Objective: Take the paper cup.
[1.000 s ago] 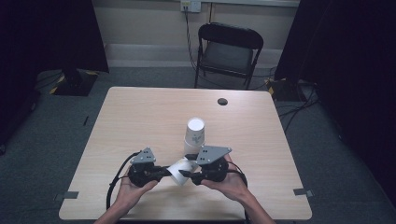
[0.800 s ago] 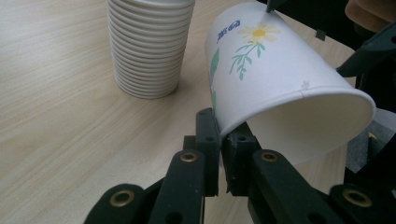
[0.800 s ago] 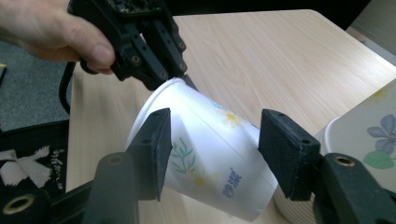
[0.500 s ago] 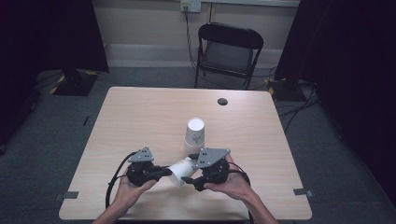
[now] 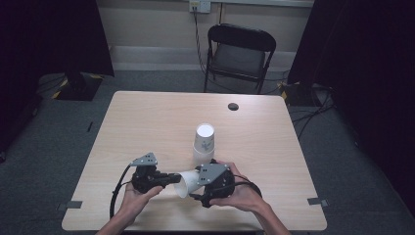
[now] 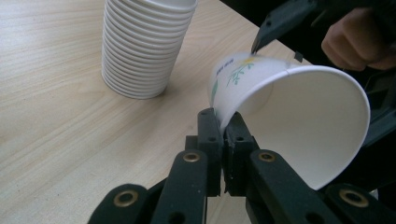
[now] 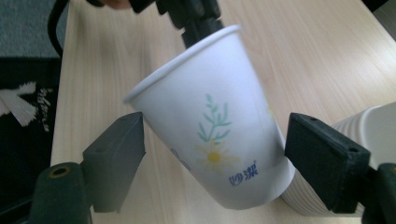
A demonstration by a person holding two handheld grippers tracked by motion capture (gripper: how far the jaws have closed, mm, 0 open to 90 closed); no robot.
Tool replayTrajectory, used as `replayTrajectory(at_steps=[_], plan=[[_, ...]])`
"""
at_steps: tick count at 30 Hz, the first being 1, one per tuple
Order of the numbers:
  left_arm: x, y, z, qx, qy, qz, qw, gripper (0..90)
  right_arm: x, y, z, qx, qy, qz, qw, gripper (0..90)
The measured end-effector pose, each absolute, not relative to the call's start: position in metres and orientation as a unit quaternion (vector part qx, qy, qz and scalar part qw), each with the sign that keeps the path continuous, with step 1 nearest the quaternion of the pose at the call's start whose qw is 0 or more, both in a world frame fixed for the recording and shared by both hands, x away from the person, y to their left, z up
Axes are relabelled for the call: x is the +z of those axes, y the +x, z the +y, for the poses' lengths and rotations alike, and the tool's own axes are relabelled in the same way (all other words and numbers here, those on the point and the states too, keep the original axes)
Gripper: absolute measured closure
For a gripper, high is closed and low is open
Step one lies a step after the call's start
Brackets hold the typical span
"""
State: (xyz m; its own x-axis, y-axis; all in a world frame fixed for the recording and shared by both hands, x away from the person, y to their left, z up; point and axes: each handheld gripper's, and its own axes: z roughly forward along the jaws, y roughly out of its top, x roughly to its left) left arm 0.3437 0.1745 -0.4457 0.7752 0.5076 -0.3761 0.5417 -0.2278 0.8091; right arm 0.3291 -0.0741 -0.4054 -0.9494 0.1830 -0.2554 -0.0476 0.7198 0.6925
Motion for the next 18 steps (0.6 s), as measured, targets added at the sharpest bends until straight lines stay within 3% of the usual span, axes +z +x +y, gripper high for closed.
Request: replayTrajectory(at_steps=[18], plan=[[-0.449, 0.343, 0.173, -0.053, 0.766, 0.353, 0.534, 87.9, -0.417, 0.316, -0.051, 0.367, 0.005, 0.91, 0.193, 22.7]])
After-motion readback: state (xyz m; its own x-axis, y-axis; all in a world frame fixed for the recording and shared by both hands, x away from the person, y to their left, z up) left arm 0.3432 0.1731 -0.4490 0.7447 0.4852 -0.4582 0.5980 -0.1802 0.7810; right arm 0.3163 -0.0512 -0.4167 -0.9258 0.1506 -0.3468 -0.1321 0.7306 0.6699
